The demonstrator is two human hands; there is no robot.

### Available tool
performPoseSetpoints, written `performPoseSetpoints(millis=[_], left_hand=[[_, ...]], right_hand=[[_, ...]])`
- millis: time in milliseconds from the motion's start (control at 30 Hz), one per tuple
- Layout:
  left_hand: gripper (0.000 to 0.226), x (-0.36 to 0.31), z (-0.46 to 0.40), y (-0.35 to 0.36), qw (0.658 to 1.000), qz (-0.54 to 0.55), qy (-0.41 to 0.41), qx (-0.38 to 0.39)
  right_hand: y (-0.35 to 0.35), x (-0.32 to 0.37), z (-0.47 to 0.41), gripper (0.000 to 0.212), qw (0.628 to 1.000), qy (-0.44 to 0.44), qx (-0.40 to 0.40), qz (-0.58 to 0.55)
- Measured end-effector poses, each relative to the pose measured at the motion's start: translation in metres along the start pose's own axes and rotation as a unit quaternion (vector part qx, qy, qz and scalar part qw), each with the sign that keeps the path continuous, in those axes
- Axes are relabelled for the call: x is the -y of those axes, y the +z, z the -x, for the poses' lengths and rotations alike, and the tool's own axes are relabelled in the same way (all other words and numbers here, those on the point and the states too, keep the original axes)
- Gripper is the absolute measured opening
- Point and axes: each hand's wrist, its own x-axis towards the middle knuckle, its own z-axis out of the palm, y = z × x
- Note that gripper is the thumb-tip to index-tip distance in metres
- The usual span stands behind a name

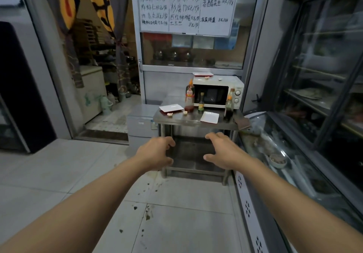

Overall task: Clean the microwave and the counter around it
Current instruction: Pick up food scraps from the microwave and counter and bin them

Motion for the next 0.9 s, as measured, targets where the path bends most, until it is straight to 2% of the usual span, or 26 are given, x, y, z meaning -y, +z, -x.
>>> performPoseSetpoints(millis=[300,533,900], left_hand=[[0.041,0.063,-0.199,-0.016,0.999,-0.006,0.049,0.010],[0.050,0.104,-0.309,-0.017,0.997,-0.001,0.070,0.028],[0.051,0.176,-0.475,0.001,0.999,-0.016,-0.006,0.031]], right_hand=[[-0.002,-0.027,-0.174,0.065,0.998,0.042,-0.042,-0.002],[0.008,-0.046,-0.286,0.064,0.996,0.078,-0.045,-0.011],[0.040,-0.091,-0.487,0.065,0.998,0.045,0.000,-0.032]])
